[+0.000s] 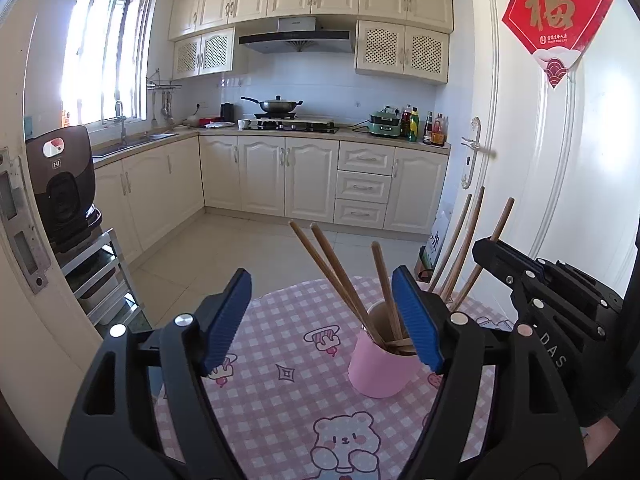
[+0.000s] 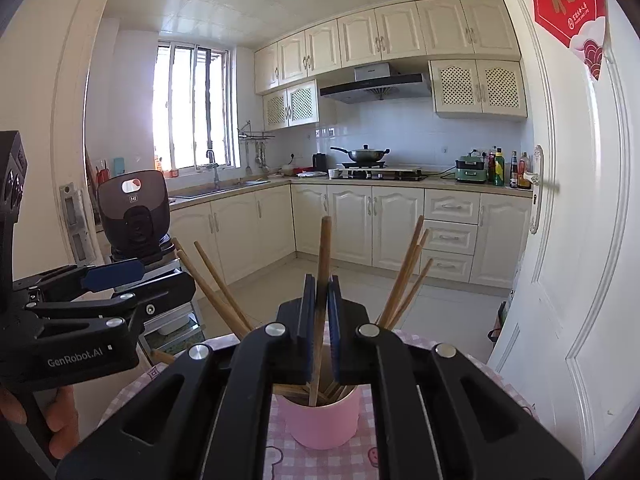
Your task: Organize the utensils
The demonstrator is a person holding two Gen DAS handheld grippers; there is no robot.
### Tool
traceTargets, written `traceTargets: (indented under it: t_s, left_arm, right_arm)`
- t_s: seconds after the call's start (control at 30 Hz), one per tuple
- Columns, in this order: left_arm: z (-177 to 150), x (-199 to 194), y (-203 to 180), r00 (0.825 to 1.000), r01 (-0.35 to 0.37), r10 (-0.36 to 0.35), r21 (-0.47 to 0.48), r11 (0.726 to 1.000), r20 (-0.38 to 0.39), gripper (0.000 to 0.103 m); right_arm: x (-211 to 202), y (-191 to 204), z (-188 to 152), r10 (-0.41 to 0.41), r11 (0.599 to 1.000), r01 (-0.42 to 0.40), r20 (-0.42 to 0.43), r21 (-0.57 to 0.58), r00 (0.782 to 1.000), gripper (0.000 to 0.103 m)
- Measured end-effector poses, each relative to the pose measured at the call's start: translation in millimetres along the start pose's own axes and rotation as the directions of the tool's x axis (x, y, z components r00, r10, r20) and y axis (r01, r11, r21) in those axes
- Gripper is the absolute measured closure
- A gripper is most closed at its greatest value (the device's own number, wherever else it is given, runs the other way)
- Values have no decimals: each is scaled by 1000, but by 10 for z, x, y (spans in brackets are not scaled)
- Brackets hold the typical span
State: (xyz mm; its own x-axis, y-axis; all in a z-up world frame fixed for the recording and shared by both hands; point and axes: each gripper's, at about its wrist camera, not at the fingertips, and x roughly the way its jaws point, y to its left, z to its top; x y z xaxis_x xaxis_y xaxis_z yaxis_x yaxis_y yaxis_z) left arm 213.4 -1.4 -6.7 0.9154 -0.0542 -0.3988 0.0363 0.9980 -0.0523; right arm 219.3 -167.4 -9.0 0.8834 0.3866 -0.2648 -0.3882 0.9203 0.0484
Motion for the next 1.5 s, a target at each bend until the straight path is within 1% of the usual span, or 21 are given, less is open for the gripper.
traceTargets:
  t_s: [0.03, 0.1, 0.17, 0.2, 0.4, 0.47, 0.6, 0.67, 0.73, 0.8, 0.87, 0.9, 0.97, 1.07, 1.17, 1.23, 1.4, 1.5]
  left_arm:
    - [-12, -33, 10, 1000, -9, 9, -3, 1000, 11, 31]
    - [-37, -84, 27, 1000, -9, 9, -8, 1000, 16, 31]
    - [-72, -141, 51, 1000, -6, 6, -15, 1000, 20, 30]
    - [-87, -170, 56, 1000, -7, 8, -17, 1000, 22, 30]
    - [-173, -307, 70, 999, -13, 14, -23, 1000, 31, 26]
    - [-215, -368, 78, 999, -11, 12, -25, 1000, 35, 25]
    - [-298, -516, 64, 998, -36, 36, -4, 999, 56, 23]
    - [-333, -595, 35, 997, -42, 40, 21, 999, 66, 22]
    - [-383, -699, 27, 996, -52, 49, 38, 998, 80, 21]
    - [-420, -793, 19, 995, -46, 41, 47, 998, 89, 19]
    - [-450, -865, 4, 995, -48, 43, 52, 997, 91, 17]
    - [-471, -905, -8, 994, -55, 49, 60, 997, 96, 17]
    - [-510, -990, -20, 991, -81, 73, 69, 994, 113, 15]
    - [-534, -1109, 0, 990, -71, 65, 48, 996, 126, 12]
    - [-536, -1225, 37, 989, -51, 49, 17, 999, 137, 12]
    - [-543, -1297, 38, 989, -42, 39, 18, 999, 142, 11]
    - [-583, -1438, 30, 987, -30, 25, 28, 999, 162, 11]
    - [-609, -1519, 5, 982, -37, 28, 41, 998, 185, 11]
  right_arm:
    - [-26, -4, 1, 1, 1000, -1, 4, 6, 1000, 97]
    - [-80, -14, -19, 2, 1000, -2, 9, 16, 1000, 93]
    - [-142, -5, -27, -3, 1000, 2, 17, 20, 1000, 74]
    - [-177, 0, -39, -2, 1000, 2, 22, 19, 1000, 72]
    - [-376, 97, -140, -11, 1000, 10, 31, 8, 999, 71]
    - [-445, 132, -182, -21, 1000, 21, 30, 4, 999, 67]
    - [-587, 203, -240, -47, 999, 46, 28, 8, 999, 62]
    - [-676, 245, -265, -79, 997, 79, 32, 12, 996, 52]
    - [-765, 282, -279, -96, 995, 95, 38, 18, 995, 45]
    - [-864, 323, -303, -103, 995, 102, 47, 25, 994, 42]
    - [-939, 344, -334, -102, 994, 101, 46, 31, 994, 35]
    - [-970, 360, -342, -101, 994, 99, 46, 36, 994, 33]
    - [-1051, 372, -361, -100, 994, 98, 45, 42, 994, 27]
    - [-1158, 432, -367, -121, 992, 119, 53, 28, 991, 20]
    - [-1258, 461, -384, -126, 992, 124, 58, 34, 990, 17]
    - [-1325, 487, -388, -121, 992, 119, 66, 37, 990, 14]
    - [-1482, 582, -367, -141, 990, 139, 106, 21, 984, 11]
    - [-1548, 623, -359, -139, 990, 137, 122, 20, 983, 10]
